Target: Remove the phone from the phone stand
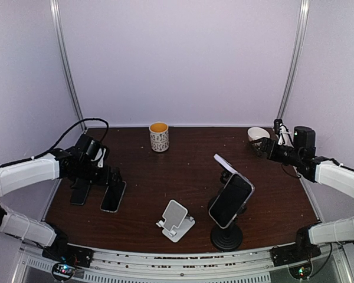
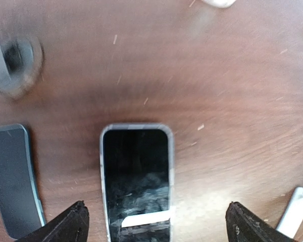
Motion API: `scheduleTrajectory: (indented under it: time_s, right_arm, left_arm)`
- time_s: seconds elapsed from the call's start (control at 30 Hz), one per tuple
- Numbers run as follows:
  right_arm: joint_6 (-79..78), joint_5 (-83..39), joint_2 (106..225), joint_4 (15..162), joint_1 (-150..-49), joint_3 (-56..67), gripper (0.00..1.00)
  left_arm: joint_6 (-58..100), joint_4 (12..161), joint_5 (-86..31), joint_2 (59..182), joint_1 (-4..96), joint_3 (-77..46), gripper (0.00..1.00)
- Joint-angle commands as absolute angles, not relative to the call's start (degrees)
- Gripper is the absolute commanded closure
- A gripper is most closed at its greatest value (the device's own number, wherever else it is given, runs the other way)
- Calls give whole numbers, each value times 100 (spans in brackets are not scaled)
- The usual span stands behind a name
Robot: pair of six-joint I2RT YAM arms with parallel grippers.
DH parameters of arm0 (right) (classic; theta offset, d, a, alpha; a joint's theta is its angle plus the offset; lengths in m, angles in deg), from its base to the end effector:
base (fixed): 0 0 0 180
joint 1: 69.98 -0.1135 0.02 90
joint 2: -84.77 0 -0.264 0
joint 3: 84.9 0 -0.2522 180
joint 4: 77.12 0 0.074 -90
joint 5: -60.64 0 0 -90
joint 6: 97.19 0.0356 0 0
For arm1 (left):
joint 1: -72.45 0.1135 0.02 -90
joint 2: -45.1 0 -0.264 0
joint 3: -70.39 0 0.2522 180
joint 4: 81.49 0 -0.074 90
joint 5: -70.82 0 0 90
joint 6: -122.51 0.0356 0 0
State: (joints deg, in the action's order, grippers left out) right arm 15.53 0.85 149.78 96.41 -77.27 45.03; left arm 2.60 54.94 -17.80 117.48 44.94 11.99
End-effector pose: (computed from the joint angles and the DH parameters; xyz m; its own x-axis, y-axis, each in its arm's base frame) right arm 0.2454 0.0495 0.2495 -0.5558 0.2654 -0.7878 -0.3899 0.7537 0.5290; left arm 0.2165 -0.1118 0.2117 -0.8733 -0.1072 -0.4752 0.0171 0.9681 -0.2499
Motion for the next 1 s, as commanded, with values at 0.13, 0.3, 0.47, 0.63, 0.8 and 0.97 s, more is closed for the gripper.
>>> scheduleTrajectory:
  time_s: [0.13, 0.3, 0.47, 0.63, 0.8, 0.97]
  right_arm:
    - [1582, 130, 14656, 9744, -7692, 4532, 0]
    - [1513, 48, 14601, 9624, -7692, 4478, 0]
    - [1491, 13, 14518, 9640, -7691, 4519, 0]
    - [1583, 57, 14470, 9804, -7692, 4594, 0]
    - [1566, 13, 14454, 9747, -7692, 4576, 0]
    - [1553, -27, 14403, 9692, -7687, 4558, 0]
  left_arm:
    - [738, 5314, -1305, 10530, 3613, 697, 2]
    - [535, 5230, -1186, 10213, 2854, 515, 2]
    - [305, 5129, -947, 10362, 1763, 181, 2]
    - [244, 5045, -836, 10915, 679, -216, 2]
    - [40, 5097, -807, 11381, 173, -430, 2]
    - [-222, 5165, -571, 11866, -255, -585, 2]
